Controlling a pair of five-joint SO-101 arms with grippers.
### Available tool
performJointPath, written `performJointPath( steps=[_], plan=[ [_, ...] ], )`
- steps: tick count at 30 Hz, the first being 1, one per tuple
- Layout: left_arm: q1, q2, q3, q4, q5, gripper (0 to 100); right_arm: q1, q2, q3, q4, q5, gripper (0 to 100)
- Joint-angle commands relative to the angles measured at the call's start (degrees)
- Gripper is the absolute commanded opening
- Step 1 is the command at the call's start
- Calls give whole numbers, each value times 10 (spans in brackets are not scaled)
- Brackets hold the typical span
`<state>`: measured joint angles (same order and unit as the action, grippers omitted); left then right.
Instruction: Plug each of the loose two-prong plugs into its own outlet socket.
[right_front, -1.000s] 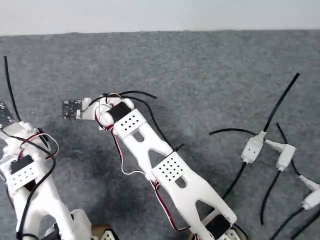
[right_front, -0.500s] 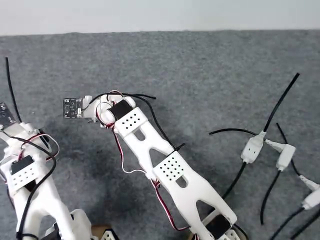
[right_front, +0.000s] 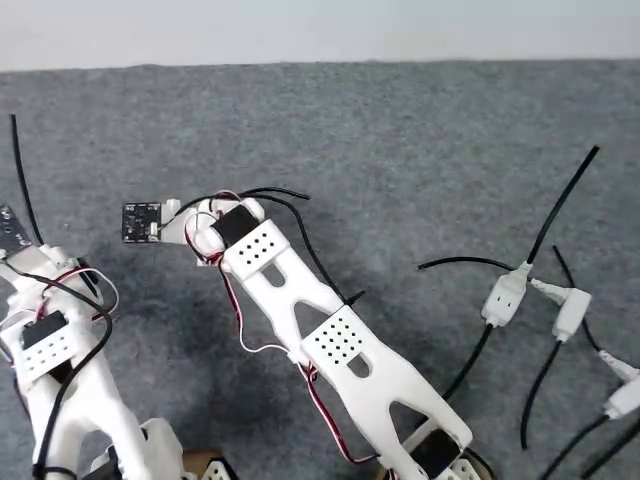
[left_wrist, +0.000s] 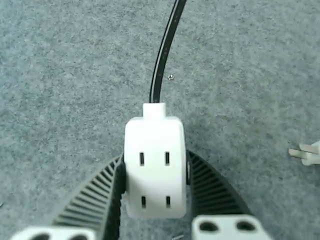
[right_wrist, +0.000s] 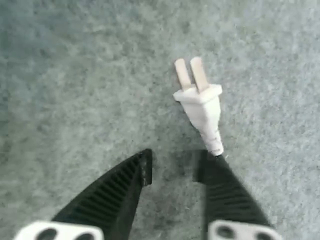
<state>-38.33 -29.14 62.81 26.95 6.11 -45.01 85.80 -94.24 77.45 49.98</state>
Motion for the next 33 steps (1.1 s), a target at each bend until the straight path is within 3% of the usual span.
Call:
performJointPath(
  steps=[1, 6, 12, 20, 24, 26, 33],
  plan=[
    [4, -19, -2, -18, 2, 12, -18, -24, -20, 7, -10, 265],
    [4, -19, -2, -18, 2, 12, -3, -28, -21, -76, -11, 191],
    [4, -19, -2, -18, 2, 12, -4, -35, -16, -105, -11, 184],
    [4, -19, -1, -15, 2, 12, -11, -30, 136, -189, 15, 162],
    [11, -19, 1, -15, -4, 12, -17, -41, 142, -134, 120, 1],
    [15, -19, 4, -17, -17, 12, -17, -41, 140, -113, 151, 24],
    [17, -19, 5, -18, -19, 12, -3, -69, 112, -29, 150, 9]
  ],
)
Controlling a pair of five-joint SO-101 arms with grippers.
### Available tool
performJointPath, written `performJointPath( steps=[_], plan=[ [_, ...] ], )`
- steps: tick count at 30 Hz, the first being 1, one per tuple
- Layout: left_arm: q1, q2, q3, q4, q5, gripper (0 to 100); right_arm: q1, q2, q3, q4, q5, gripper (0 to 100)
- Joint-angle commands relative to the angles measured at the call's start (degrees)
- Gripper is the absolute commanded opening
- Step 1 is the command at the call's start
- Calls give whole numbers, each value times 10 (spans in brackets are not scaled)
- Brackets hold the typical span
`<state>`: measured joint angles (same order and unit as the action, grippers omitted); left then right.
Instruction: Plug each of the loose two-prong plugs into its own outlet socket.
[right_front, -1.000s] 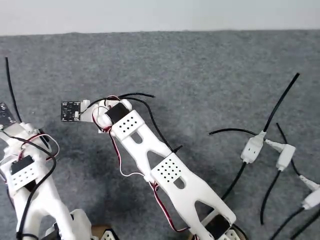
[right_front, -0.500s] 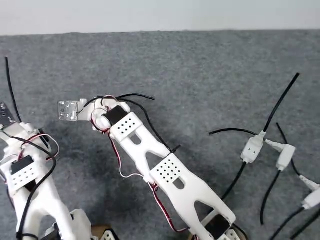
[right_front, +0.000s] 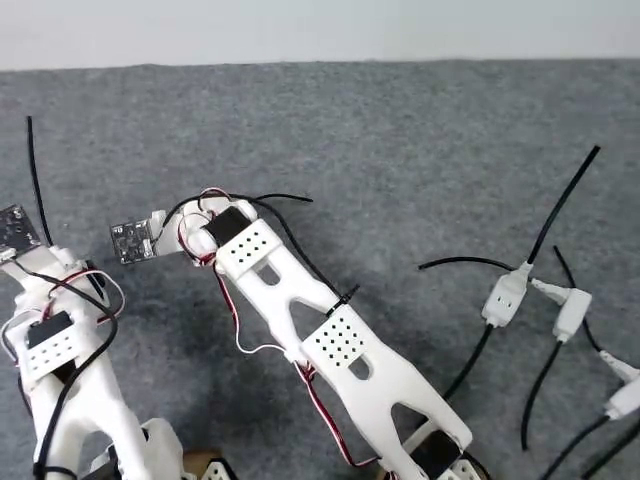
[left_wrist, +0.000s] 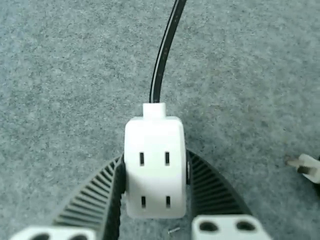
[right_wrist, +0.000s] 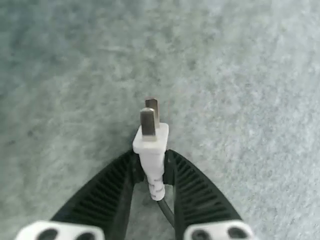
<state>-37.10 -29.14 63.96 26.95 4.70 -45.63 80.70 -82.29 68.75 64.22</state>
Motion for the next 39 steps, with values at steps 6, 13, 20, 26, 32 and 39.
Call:
performJointPath(
  steps=[6, 13, 20, 26, 32, 39],
  plan=[
    [15, -19, -4, -16, -7, 12, 19, -44, -119, 208, -55, 9],
    [137, -21, 11, 55, -17, 12, 98, -163, -113, 345, -208, 9],
    [329, -19, -3, 147, 54, 12, 145, -271, -47, 347, -310, 8],
    [353, 69, -51, 139, 98, 12, 158, -436, 136, 345, -323, 8],
    [373, 201, -164, 190, 107, 12, 188, -612, 360, 343, -323, 8],
    [424, 227, -193, 222, -11, 12, 189, -774, 643, 268, -323, 8]
  ],
)
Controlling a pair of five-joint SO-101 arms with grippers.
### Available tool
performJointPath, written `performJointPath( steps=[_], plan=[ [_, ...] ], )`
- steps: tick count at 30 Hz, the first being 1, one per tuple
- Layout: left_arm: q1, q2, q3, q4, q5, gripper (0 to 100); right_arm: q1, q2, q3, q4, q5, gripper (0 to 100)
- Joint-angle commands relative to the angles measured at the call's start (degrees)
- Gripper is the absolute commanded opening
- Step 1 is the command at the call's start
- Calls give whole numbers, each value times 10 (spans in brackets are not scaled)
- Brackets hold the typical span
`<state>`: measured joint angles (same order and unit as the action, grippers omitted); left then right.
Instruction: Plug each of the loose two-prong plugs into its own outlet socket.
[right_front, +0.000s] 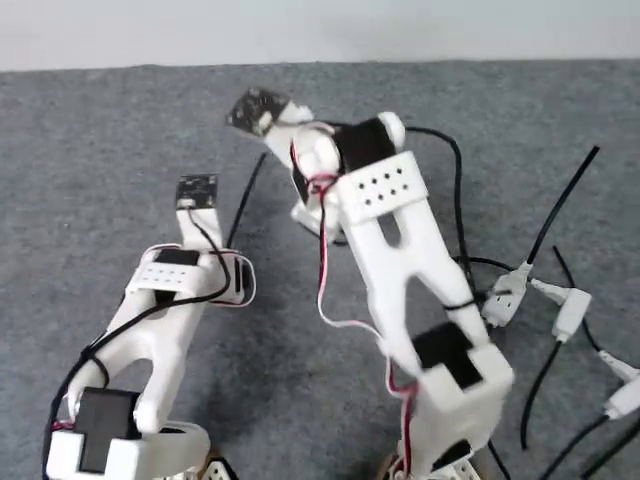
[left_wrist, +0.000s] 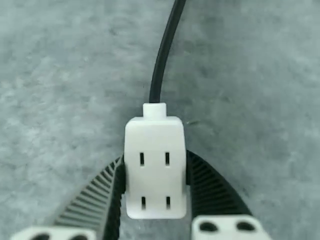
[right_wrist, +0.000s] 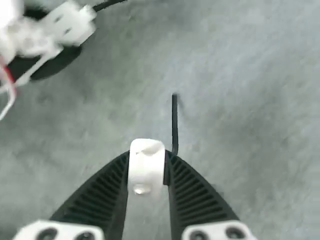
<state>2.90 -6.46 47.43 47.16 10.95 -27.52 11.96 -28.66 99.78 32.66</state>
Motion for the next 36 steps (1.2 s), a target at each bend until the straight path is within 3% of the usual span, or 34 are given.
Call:
performJointPath(
  steps=[1, 4, 8, 11, 18, 23, 25, 28, 33, 36],
  plan=[
    [32, -1, -26, 28, -100, 12, 7, -109, 158, -75, -6, 8],
    [41, 2, -26, 60, -169, 12, 8, -178, 333, -212, 15, 8],
    [25, 0, -18, 82, -267, 12, 7, -276, 547, -408, 114, 8],
    [22, -3, -8, 85, -316, 12, 8, -334, 647, -504, 129, 8],
    [58, 1, -4, 113, -359, 42, 10, -355, 708, -520, 129, 8],
    [46, -2, -4, 114, -360, 275, 14, -356, 736, -522, 132, 8],
    [46, -3, -3, 114, -360, 324, 19, -356, 740, -521, 132, 8],
    [46, -3, -5, 114, -357, 314, 19, -356, 741, -516, 130, 15],
    [37, -19, -5, 117, -349, 291, 17, -356, 738, -492, 128, 147],
    [40, -79, 7, 139, -348, 291, -1, -362, 735, -462, 128, 171]
  ],
)
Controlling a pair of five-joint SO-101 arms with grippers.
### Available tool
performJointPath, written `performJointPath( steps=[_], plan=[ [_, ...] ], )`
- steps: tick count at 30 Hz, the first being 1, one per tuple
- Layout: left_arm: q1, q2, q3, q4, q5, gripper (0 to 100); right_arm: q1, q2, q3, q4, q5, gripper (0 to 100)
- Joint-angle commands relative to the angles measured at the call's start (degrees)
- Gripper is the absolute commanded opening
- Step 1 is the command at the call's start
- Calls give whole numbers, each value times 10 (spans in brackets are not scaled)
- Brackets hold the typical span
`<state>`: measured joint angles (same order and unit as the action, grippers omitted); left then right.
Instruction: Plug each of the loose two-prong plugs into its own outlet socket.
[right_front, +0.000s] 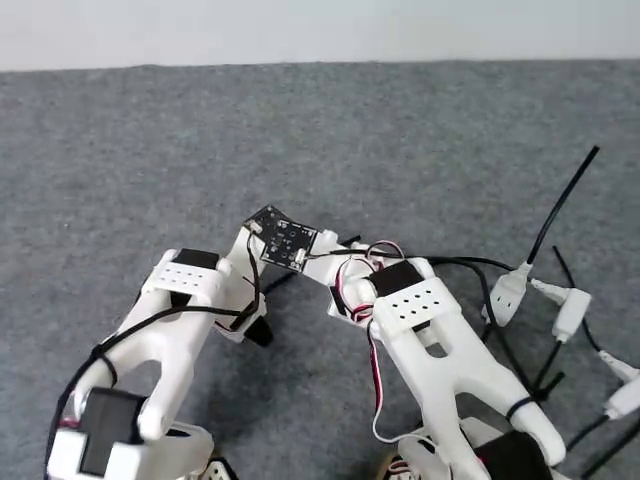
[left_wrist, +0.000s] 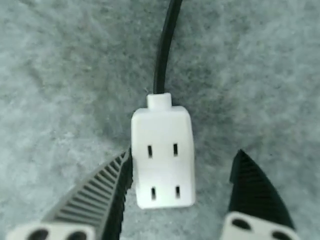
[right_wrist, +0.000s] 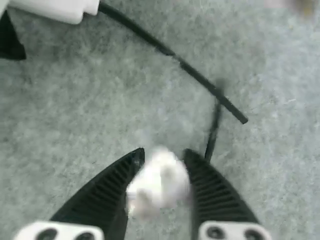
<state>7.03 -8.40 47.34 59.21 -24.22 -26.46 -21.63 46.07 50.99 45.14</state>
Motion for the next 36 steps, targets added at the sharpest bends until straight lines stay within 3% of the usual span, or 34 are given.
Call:
performJointPath(
  steps=[1, 10, 19, 23, 25, 27, 30, 36],
  plan=[
    [0, -87, 22, 20, 4, 291, -22, -26, -20, 44, 4, 171],
    [-18, -333, 152, 23, 4, 291, -59, -27, -129, 231, -55, 169],
    [-82, -439, 205, 18, 4, 291, -36, -160, -130, 337, -162, 169],
    [-84, -439, 221, -5, 15, 291, 10, -182, -53, 203, -338, 169],
    [-84, -438, 225, -12, 24, 291, 69, -164, 7, 102, -364, 169],
    [-84, -438, 225, -16, 26, 291, 66, -136, 60, 11, -437, 169],
    [-84, -438, 225, -22, 26, 289, 18, -108, 82, -30, -556, 169],
    [-84, -438, 233, -24, 26, 289, -14, -83, 88, -35, -589, 157]
  ],
)
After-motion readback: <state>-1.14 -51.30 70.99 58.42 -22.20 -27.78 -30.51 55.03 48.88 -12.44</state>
